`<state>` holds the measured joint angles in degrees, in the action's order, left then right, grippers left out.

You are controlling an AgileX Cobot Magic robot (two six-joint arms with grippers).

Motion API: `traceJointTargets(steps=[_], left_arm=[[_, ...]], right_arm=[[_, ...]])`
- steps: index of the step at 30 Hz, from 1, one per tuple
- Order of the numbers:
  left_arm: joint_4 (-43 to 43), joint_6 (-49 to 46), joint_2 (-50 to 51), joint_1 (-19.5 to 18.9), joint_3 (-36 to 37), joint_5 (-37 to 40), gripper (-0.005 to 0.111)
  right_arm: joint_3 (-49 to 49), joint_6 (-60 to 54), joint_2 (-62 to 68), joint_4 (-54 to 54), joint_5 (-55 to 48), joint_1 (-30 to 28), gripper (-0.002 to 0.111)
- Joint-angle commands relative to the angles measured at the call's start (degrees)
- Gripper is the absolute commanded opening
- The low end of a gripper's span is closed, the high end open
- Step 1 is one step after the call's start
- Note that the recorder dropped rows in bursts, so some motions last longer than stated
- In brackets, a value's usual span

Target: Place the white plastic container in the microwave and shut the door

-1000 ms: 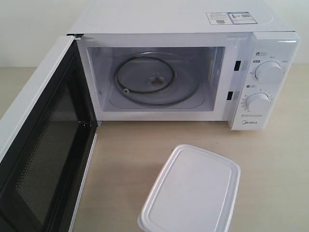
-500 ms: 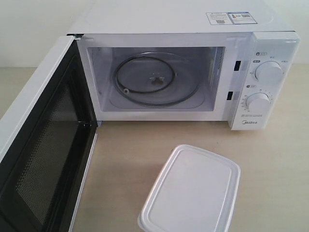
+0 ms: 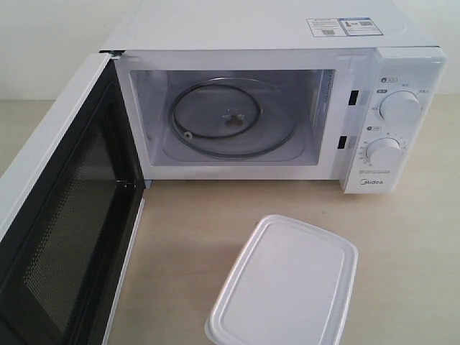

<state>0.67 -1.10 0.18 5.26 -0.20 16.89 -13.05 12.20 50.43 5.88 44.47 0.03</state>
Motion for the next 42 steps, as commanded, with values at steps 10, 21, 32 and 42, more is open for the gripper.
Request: traceJointTargets(steps=[10, 21, 32, 42], left_arm=[[0.5, -0.2, -0.2, -0.1, 0.2, 0.0, 0.004], [0.5, -0.2, -0.2, -0.1, 0.2, 0.0, 0.004], [0.5, -0.2, -0.2, -0.1, 0.2, 0.0, 0.004], [0.5, -0.2, -0.2, -0.1, 0.2, 0.0, 0.004]], right_arm=[[-4.4, -1.2, 7.4, -20.3, -4.0, -0.1, 0.0], [-4.3, 7.2, 23.3, -35.2, -4.0, 0.0, 0.0], [2.2, 9.4, 28.2, -43.3, -0.9, 0.0, 0.0], [4.7, 18.7, 28.2, -55.1, -5.8, 0.0, 0.0]])
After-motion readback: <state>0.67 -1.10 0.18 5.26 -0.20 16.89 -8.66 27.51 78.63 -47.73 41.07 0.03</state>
